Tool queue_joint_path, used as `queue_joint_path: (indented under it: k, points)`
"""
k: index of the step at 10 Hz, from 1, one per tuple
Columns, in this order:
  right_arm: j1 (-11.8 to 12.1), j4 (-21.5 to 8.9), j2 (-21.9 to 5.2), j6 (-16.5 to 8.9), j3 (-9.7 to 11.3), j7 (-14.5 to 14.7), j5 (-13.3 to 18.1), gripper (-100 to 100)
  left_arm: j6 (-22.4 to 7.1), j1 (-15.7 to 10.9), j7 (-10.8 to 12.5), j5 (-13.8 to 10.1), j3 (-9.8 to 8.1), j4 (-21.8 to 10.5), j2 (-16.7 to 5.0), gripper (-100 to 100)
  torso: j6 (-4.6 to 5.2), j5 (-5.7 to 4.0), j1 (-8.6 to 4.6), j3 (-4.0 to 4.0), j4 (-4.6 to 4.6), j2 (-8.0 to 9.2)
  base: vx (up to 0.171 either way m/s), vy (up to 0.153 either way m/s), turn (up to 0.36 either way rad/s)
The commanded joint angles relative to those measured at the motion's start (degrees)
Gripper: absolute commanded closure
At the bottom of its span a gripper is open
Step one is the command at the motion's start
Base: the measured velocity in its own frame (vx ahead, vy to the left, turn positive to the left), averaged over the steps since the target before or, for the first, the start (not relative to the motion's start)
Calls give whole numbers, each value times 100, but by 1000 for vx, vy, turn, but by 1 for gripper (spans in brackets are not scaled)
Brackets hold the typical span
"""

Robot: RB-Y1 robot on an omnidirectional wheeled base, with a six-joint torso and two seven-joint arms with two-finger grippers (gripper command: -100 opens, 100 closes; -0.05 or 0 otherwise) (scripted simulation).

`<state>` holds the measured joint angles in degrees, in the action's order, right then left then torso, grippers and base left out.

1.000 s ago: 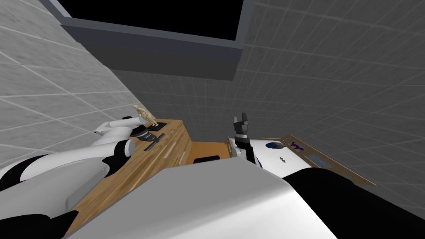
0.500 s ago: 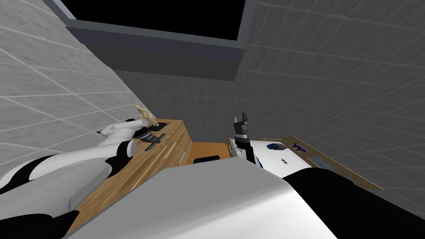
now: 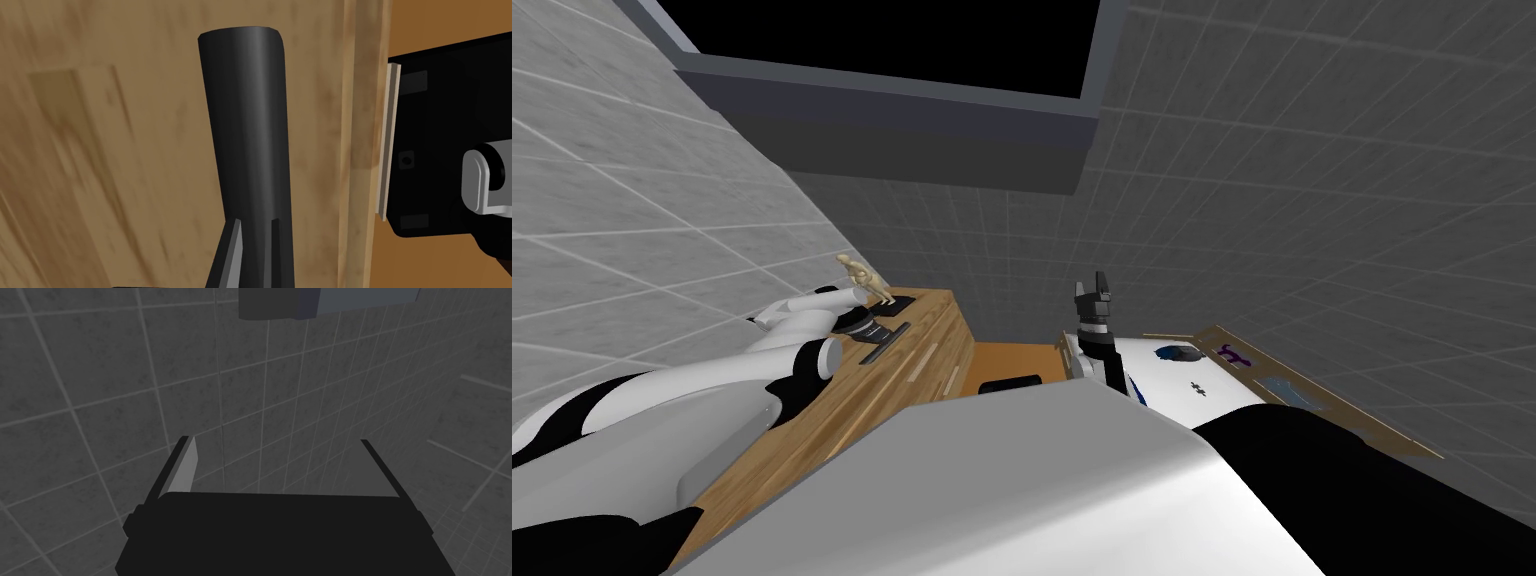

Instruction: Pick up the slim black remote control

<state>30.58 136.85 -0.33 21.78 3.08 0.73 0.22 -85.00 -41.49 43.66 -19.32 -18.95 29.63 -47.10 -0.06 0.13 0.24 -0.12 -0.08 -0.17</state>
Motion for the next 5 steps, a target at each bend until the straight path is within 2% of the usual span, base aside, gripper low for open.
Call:
queue_joint_path:
  k: [1, 2, 3, 4, 5]
  points:
    - [0, 0, 0, 0, 0, 0, 0, 0, 0, 0, 0, 0, 0, 0, 0, 0, 0, 0, 0, 0, 0, 0, 0, 0, 0]
    - [0, 0, 0, 0, 0, 0, 0, 0, -190, -17, 38, -10, 1, 159, -59, 100, 0, 0, 0, 0, 0, 0, -17, -1, -41]
    - [0, 0, 0, 0, 0, 0, 0, 0, -290, -62, 53, -13, 7, 195, -108, 100, 3, -3, -2, 4, 3, 5, -34, -3, -46]
    - [0, 0, 0, 0, 0, 0, 0, 0, -219, -24, 46, -14, -1, 185, -76, 100, 3, -6, -6, 8, 5, 11, -14, 0, -10]
    - [0, 0, 0, 0, 0, 0, 0, 0, -242, -37, 49, -14, 0, 187, -84, 0, 1, -2, -4, 5, 2, 9, 0, 0, 0]
